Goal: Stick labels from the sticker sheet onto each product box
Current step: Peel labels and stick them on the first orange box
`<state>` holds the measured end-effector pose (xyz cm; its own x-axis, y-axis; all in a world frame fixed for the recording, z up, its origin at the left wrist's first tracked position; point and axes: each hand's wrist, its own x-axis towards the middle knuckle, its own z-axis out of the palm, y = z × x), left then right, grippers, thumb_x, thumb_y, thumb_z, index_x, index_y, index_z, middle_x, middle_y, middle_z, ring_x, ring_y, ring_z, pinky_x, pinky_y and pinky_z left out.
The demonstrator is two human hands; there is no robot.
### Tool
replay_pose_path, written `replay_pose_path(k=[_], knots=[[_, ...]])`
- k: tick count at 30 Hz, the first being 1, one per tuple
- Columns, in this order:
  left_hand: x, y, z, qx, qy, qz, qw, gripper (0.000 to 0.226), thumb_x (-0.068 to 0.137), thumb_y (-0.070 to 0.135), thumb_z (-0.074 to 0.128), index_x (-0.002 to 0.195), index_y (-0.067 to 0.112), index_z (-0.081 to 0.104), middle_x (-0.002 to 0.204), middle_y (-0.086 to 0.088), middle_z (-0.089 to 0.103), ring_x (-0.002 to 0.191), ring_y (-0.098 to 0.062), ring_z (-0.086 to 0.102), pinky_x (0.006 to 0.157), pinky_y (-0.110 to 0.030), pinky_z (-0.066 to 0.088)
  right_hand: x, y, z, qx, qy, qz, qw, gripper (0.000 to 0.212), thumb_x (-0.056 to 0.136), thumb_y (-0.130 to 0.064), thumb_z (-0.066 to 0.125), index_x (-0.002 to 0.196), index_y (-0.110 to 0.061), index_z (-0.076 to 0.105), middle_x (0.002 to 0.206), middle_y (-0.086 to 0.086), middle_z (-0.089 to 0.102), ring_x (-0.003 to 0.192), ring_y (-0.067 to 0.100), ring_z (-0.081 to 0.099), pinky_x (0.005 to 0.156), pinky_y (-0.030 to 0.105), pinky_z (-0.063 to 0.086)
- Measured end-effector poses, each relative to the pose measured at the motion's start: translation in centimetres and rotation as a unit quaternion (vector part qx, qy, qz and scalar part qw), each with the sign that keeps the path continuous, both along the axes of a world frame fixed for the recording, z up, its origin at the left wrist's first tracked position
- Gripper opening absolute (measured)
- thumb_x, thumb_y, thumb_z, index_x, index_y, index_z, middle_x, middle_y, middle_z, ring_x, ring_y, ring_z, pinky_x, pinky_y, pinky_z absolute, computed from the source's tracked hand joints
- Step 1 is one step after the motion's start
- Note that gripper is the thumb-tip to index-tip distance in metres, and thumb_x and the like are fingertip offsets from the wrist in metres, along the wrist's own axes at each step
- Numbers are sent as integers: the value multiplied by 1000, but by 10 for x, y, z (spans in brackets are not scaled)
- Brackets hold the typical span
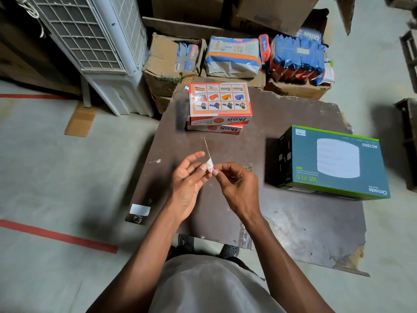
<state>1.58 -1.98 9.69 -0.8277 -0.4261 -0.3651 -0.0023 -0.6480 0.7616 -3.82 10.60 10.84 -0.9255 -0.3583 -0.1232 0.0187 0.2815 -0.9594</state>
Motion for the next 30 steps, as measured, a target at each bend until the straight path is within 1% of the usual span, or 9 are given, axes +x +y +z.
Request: replay_pose_path(k=[3,5,8,11,14,17,20,25,30], knots=[[1,1,3,0,13,-6,1000,42,90,-8,64,129,6,58,101,-9,70,88,-14,71,84,-25,57,-2,2,4,-1,2,11,1000,9,91,-14,78,100,-12,80,91,-5,79,84,11,75,82,29,62],[1,1,4,-14,16,-16,1000,48,82,-2,70,128,9,59,98,-6,70,88,-15,71,87,-27,57,-4,2,5,9,13,15,1000,9,90,-15,79,99,-14,79,90,-6,79,84,11,75,82,29,62],[0,1,6,-38,8,-17,999,48,78,3,72,123,14,62,94,-4,70,87,-16,69,89,-30,57,-5,2,6,12,23,13,1000,10,89,-15,79,100,-13,79,90,-5,79,83,11,75,80,30,62],[-1,2,7,-62,5,-15,998,46,78,5,75,121,15,63,90,-3,70,86,-15,69,87,-31,57,-5,2,10,17,35,16,999,8,90,-12,78,97,-12,79,87,-5,79,80,9,75,79,29,62],[-1,2,8,-97,-3,-9,995,44,80,6,76,121,12,63,89,-4,72,88,-17,70,87,-31,56,-6,1,10,34,46,14,998,7,89,-12,78,95,-15,80,86,-8,79,79,7,75,78,29,63],[-1,4,9,-116,-11,5,993,36,85,-1,76,117,11,65,90,-7,73,83,-17,69,82,-28,56,-6,0,12,37,47,6,998,6,89,-12,78,93,-15,80,85,-9,79,77,7,75,77,30,63],[0,5,11,-129,-14,8,991,33,86,-5,73,113,11,65,88,-7,72,81,-15,69,80,-26,57,-5,1,17,34,43,13,998,6,89,-9,78,91,-15,79,84,-9,78,77,6,75,78,27,62],[0,5,14,-159,-19,10,987,32,85,-7,72,113,8,65,89,-9,71,81,-10,69,78,-21,56,-5,2,19,30,28,21,999,5,90,-10,76,88,-14,78,83,-6,78,76,8,74,76,24,61],[1,5,16,-188,-22,9,982,30,86,-7,72,113,6,65,95,-14,72,85,-9,70,77,-17,54,-3,2,20,27,20,14,999,4,90,-10,74,88,-12,78,81,-6,78,74,7,73,73,20,59]])
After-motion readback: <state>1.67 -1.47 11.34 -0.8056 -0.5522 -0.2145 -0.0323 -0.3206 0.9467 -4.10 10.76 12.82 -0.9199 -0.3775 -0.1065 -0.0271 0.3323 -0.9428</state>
